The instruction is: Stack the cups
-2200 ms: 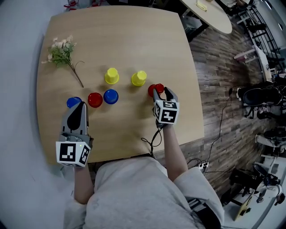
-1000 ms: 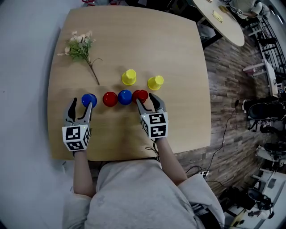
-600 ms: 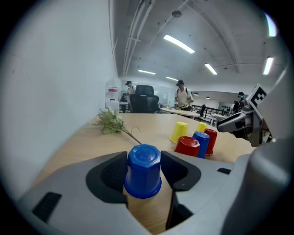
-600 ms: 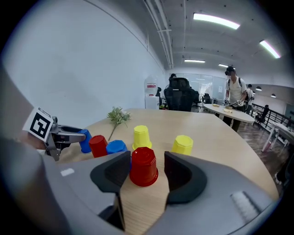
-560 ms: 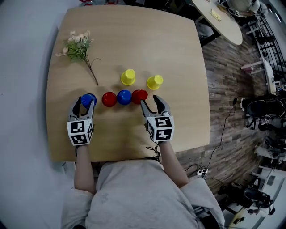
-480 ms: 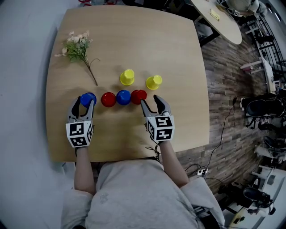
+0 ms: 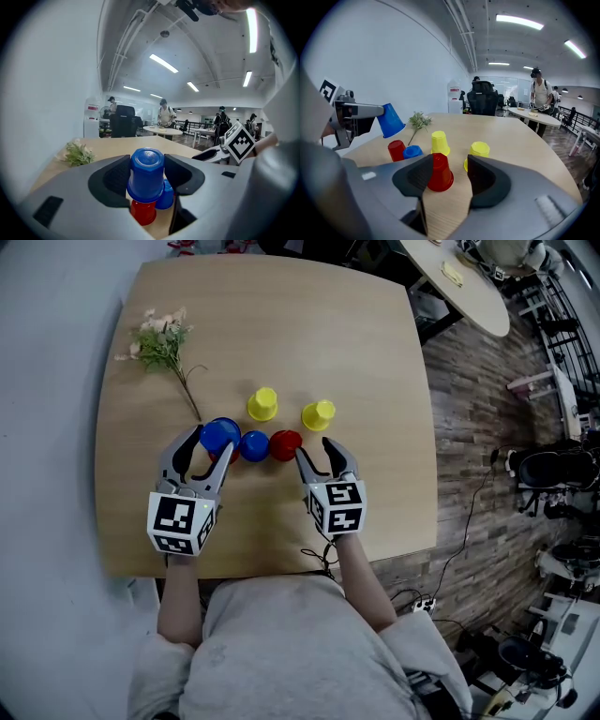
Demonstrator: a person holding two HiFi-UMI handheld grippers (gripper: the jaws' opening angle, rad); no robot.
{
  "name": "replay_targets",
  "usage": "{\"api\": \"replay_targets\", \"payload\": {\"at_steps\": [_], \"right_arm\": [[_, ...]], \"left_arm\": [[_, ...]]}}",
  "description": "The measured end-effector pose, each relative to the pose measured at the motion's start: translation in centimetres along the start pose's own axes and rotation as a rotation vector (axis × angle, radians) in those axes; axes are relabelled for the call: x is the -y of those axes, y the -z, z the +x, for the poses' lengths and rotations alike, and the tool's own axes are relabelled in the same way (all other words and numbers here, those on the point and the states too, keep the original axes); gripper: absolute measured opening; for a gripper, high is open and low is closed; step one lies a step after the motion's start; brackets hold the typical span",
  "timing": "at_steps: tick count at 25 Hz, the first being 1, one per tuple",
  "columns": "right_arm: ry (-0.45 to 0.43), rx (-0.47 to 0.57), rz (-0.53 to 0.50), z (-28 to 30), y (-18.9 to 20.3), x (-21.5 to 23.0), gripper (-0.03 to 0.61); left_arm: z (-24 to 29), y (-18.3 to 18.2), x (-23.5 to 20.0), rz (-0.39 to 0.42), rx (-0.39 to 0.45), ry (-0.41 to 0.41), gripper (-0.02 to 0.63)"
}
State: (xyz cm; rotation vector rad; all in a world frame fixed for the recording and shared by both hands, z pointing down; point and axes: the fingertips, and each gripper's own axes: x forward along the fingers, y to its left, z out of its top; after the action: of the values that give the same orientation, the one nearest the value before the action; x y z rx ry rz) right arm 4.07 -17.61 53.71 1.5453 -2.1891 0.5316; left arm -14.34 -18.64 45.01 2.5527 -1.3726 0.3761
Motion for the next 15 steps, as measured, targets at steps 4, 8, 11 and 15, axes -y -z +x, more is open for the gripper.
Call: {"api": "replay_targets", "payload": {"at_steps": [4, 8, 11, 15], "right_arm": [[-0.012, 0.008, 0.001, -0.3, -0.1, 0.3, 0.239], [-0.016, 0.008, 0.007, -0.7, 0.0, 0.9, 0.239], [-0.017, 0.008, 0.013, -1.0, 0.2, 1.2, 0.239], [-0.01, 0.009, 0.017, -1.3, 0.3, 1.9, 0.239]], "left_arm": [[1.7, 1.1, 2.4, 0.028, -0.059, 0.043, 0.232], [3.0, 2.3, 3.3, 0.044, -0.109, 0.04, 0.232], [3.5, 3.3, 3.5, 0.05, -0.149, 0.025, 0.232], [3.8, 3.7, 3.2, 0.045, -0.153, -0.005, 0.232]]}}
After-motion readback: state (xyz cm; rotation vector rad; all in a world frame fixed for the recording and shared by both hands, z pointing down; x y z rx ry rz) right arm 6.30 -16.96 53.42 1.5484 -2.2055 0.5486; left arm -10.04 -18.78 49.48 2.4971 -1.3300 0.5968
